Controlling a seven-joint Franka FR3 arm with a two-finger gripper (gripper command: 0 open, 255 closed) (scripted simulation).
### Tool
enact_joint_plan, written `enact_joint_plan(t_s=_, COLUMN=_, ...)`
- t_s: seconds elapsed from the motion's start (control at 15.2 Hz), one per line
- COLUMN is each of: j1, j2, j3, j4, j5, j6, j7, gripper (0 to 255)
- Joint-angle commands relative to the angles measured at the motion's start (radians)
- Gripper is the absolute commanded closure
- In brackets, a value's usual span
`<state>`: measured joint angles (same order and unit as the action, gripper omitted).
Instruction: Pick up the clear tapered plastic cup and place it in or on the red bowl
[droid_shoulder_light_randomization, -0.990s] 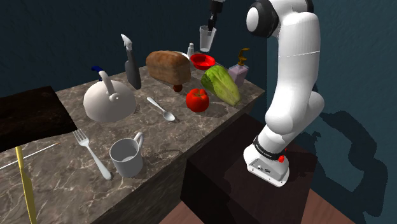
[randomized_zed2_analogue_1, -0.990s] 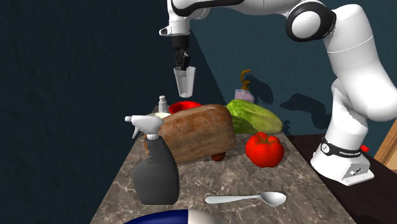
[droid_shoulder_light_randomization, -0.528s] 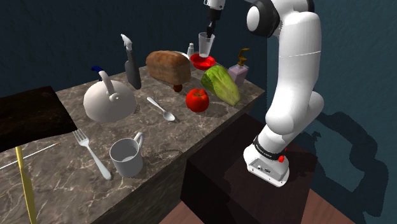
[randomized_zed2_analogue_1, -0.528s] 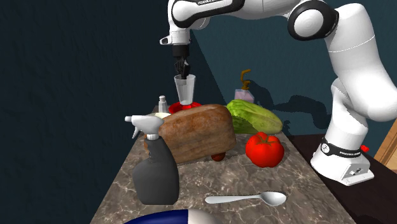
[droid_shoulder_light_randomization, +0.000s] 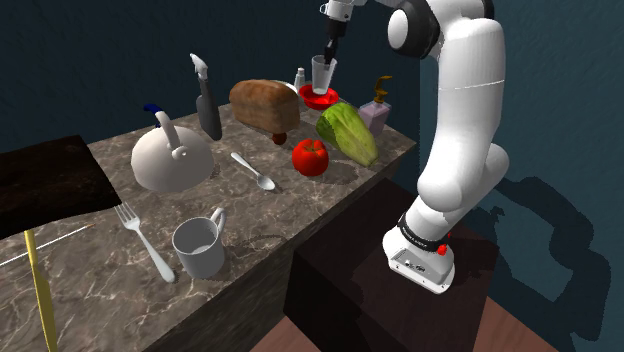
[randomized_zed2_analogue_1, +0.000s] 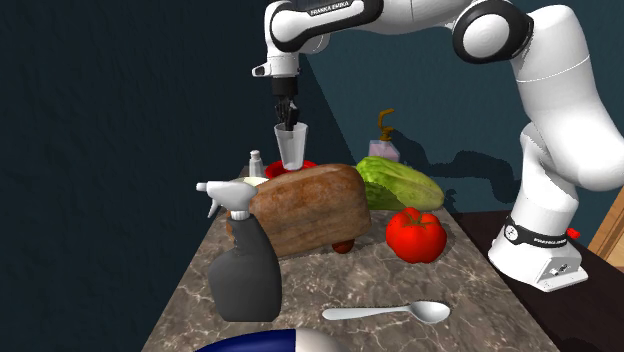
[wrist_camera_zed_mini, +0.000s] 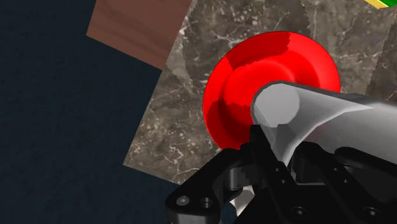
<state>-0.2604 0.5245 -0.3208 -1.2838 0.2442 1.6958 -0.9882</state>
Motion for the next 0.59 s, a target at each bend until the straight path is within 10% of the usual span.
enact_joint_plan(t_s=0.0, j1=0.0, j2=0.0, j3=0.0, j4=0.0, j5=0.0, j6=0.0, j7=0.0, gripper=255)
enact_joint_plan(t_s=0.07, j1=0.0, j2=0.0, j3=0.0, j4=0.0, j5=0.0, j6=0.0, j7=0.0, gripper=0)
enact_joint_plan(t_s=0.53, j1=-0.014, j2=0.012, j3=-0.001, j4=0.086, j5=0.001, j6=-0.073, j7=0.005, gripper=0)
